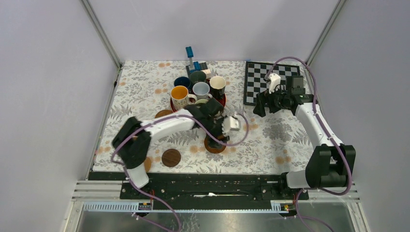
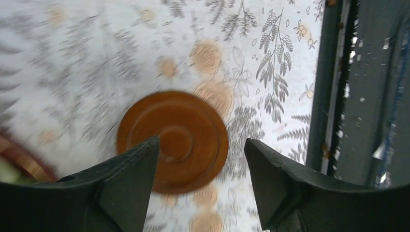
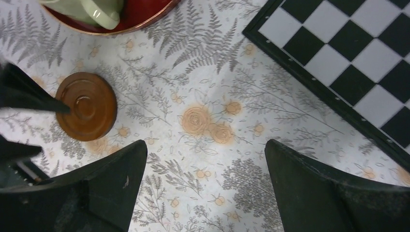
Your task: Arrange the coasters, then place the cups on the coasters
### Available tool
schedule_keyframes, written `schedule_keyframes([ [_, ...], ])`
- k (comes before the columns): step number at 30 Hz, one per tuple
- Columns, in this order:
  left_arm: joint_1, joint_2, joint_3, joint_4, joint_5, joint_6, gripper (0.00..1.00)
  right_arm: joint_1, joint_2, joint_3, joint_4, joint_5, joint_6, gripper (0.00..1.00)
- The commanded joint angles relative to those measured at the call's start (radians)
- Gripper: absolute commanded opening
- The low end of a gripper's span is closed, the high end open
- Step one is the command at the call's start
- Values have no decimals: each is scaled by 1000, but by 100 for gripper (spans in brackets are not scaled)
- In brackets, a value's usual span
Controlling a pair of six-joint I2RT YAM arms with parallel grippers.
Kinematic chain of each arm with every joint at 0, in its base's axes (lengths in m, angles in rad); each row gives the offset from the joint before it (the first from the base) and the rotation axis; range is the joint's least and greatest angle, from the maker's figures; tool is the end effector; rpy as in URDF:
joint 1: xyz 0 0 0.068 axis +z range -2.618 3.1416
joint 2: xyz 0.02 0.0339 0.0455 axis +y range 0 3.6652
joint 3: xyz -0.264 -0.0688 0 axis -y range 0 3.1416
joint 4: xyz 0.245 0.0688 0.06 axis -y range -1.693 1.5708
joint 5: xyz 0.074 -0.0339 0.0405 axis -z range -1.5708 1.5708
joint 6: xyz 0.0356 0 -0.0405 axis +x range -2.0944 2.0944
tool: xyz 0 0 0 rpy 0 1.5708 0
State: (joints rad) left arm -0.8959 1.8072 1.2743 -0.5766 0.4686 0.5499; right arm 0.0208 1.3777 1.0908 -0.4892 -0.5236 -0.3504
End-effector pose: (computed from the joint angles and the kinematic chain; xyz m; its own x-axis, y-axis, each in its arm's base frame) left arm 0.2189 -0.2993 0.2027 -0.0473 0.8054 -0.5908 0.9934 -0.0239 -0.1122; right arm 0.2957 0.0240 0.2874 -0.5292 -0.3084 -0.7905 -0.5924 0.8013 0.0840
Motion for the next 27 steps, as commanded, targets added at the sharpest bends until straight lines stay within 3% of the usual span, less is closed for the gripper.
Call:
schedule_keyframes([
  [1, 164, -265, -33, -35, 189, -30, 72, 69, 21, -30, -15, -87, -5, 98],
  [6, 376, -447, -170, -80, 271, -55, 72, 319, 63, -75, 7, 99, -45, 96],
  [14, 769, -638, -309, -68, 247, -116, 73, 571, 206, -41, 120, 250, 28, 95],
  [22, 1097, -615, -323, -67, 232, -89, 74, 697, 338, -26, 220, 380, 90, 95],
  [27, 1151, -539, -319, -38, 205, -74, 75, 719, 374, -26, 220, 403, 93, 95],
])
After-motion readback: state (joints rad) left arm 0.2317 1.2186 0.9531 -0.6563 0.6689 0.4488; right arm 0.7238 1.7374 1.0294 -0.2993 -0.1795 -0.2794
